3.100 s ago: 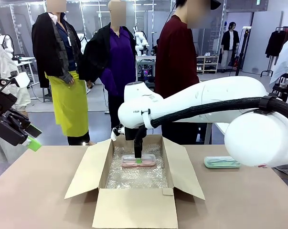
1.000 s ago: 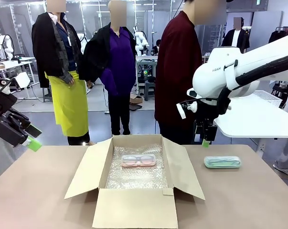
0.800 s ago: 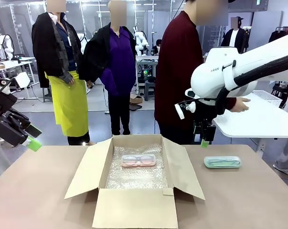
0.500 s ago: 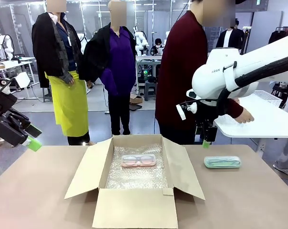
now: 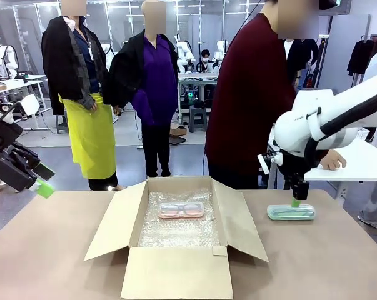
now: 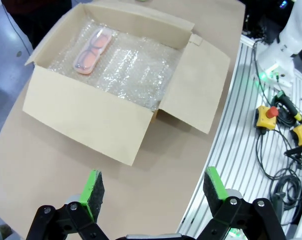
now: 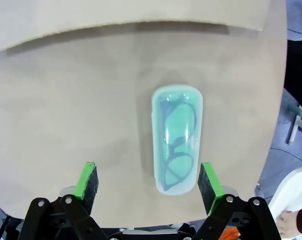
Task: Pack the glasses set securely to prepare it for shipping.
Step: Put the Glasses case from the right side of the table into the Package Box.
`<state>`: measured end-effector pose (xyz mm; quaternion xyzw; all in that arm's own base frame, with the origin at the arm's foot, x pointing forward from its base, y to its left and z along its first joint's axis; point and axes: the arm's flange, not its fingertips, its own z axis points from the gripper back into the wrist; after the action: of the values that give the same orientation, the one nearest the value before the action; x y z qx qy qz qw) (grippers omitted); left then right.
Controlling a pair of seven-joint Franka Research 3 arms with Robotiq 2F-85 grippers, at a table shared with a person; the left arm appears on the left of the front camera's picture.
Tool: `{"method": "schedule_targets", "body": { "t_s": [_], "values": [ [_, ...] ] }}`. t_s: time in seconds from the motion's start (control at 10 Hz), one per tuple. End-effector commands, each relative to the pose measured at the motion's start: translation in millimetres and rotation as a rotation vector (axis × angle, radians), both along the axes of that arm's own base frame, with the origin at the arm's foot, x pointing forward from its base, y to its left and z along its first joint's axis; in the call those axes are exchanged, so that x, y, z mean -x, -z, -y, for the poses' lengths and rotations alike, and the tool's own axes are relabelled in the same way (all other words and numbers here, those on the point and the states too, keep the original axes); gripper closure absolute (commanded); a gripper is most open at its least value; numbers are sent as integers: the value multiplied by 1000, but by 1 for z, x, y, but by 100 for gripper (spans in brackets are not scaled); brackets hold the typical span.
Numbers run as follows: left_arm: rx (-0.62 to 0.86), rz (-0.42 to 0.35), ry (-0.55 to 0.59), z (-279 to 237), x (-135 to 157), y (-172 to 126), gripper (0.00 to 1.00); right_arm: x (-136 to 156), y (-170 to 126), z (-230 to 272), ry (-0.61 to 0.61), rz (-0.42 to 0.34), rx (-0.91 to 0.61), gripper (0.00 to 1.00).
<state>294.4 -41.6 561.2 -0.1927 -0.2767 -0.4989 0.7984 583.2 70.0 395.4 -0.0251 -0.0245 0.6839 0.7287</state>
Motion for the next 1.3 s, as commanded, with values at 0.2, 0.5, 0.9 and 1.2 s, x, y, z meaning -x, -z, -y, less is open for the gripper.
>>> {"method": "schedule_targets", "body": {
  "t_s": [0.2,0.5,0.9,1.2],
  "values": [
    [13,7,10,-1,0,-1,0,-37,38,16,-21,6,17,0],
    [13,7,10,-1,0,-1,0,-43,58,24,-29,21,-10,0],
    [13,7,10,-1,0,-1,0,-50,77,26,-25,28,-20,0],
    [13,7,10,-1,0,-1,0,-50,88,24,-15,7,-12,0]
  ]
}}
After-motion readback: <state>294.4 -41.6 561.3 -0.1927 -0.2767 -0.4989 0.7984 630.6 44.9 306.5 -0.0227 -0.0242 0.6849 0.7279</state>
